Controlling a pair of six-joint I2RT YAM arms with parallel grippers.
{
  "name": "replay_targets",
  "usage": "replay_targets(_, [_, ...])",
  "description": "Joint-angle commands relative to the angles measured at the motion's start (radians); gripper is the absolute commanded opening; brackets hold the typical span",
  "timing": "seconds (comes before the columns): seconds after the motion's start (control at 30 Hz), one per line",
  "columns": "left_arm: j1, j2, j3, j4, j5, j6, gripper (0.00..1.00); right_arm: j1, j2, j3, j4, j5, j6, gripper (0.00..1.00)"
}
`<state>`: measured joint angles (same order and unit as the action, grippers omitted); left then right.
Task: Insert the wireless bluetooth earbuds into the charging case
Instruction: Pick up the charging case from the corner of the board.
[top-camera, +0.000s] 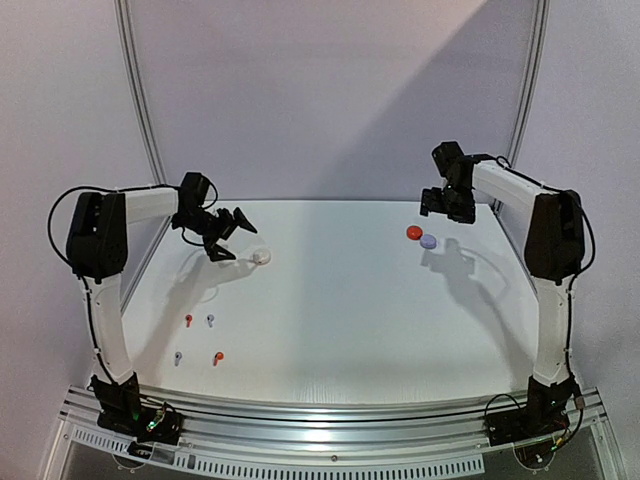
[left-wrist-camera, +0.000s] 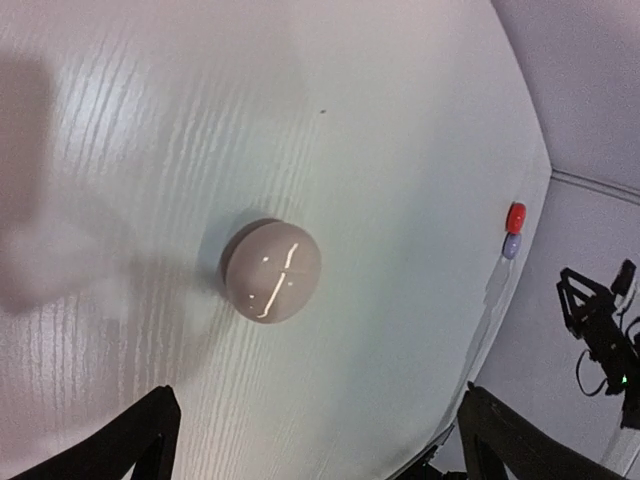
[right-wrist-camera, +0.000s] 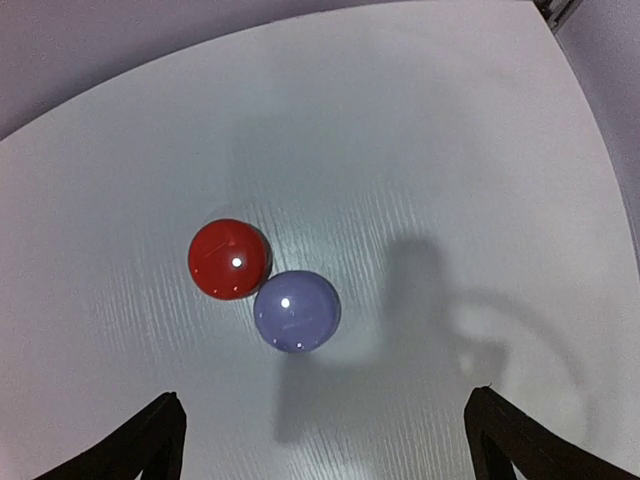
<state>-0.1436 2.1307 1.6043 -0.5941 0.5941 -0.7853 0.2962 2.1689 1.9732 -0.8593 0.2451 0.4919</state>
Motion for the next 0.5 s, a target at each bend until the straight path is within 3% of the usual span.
replay_targets(0.0, [0.001, -0.095, 0.063, -0.085, 0.019, 0.136, 0.99, -0.006, 0.150, 0.117, -0.066, -0.047, -0.088, 0.99])
replay_targets(0.17, [-0.001, -0.135, 0.072, -0.039, 0.041, 0.180, 0.99, -0.005, 0.220, 0.123, -0.033, -0.067, -0.138, 0.97])
replay_targets(0.47, [-0.002, -0.133, 0.093, 0.003, 0.088, 0.155, 0.99, -0.004, 0.326, 0.147, -0.007, -0.068, -0.158, 0.82])
